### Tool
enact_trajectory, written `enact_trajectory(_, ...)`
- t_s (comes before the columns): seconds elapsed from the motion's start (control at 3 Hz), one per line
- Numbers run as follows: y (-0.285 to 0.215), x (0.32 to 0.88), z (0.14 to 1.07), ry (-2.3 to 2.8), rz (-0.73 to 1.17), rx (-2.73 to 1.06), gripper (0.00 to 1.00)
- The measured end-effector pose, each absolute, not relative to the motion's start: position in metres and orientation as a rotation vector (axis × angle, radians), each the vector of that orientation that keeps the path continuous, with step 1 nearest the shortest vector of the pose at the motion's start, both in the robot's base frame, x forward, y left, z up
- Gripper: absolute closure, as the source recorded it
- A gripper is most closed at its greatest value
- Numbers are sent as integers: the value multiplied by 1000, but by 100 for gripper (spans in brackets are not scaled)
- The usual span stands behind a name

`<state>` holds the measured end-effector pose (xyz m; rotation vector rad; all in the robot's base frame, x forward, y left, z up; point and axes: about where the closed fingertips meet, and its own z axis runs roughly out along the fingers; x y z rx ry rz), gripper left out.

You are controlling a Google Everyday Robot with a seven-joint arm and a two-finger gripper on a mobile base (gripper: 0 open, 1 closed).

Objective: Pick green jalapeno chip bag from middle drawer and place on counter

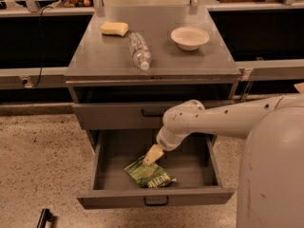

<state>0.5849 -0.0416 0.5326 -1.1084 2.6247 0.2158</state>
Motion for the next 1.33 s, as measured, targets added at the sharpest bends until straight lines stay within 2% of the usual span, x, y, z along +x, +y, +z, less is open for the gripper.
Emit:
enact_trajectory(1.0,-91,556,432,2994,234,-769,0)
enact_trajectory(1.33,-87,555,397,3004,232,-753,0)
